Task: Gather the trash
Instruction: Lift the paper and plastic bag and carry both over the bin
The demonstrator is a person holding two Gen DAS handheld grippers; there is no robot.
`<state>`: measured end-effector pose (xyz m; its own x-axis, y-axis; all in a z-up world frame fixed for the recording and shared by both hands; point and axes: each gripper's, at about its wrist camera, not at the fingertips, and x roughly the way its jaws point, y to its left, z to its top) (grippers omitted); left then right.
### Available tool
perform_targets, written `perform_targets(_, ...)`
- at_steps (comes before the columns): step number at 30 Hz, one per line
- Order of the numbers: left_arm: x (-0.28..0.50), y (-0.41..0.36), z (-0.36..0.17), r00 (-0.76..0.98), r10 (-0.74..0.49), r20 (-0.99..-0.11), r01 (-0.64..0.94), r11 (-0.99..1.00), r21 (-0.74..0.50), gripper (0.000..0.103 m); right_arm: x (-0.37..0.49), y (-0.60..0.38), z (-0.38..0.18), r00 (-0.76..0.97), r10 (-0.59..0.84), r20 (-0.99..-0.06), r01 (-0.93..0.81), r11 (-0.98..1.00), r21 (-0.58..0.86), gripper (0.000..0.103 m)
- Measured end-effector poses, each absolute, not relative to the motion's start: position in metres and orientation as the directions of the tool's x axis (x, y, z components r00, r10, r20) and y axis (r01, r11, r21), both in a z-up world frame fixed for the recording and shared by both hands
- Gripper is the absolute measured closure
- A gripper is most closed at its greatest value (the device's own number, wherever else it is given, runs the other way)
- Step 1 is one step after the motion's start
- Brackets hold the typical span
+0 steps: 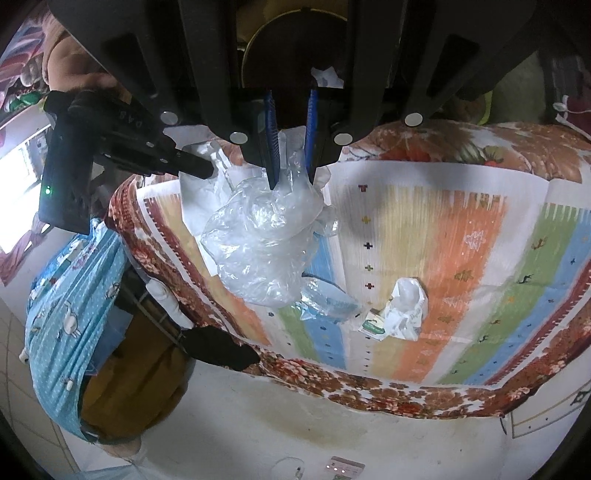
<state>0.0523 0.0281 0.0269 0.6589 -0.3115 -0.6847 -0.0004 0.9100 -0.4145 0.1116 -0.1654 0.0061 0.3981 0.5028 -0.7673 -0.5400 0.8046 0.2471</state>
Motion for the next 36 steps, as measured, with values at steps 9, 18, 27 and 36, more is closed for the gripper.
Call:
perform_targets(9,0.033,0.026,0.015,0.640,-0.373,-0.671,0.018,0.881,-0.473,0.091,0.086,-0.179,-0.003,0.390,0.531,-0.752,-0.524,0.800,0.293,0.094)
perform_targets(18,0.017,0.021,-0.001,0.627,-0.393,-0.673,0.013,0.868,-0.496,0.091,0.055,-0.182,-0.018,0.379,0.491,-0.784,-0.536,0.807,0.247,0.094)
perform_targets(27,-0.007,0.001,-0.019,0.594,-0.365,-0.717,0.033,0.902,-0.431,0.091,0.033,-0.184,-0.036,0.349,0.454,-0.820,-0.523,0.821,0.231,0.094)
perform_targets(36,-0.033,-0.006,-0.035,0.575,-0.345,-0.742,0.010,0.910,-0.415,0.091,0.011,-0.182,-0.058,0.274,0.441,-0.854,-0.506,0.822,0.262,0.092)
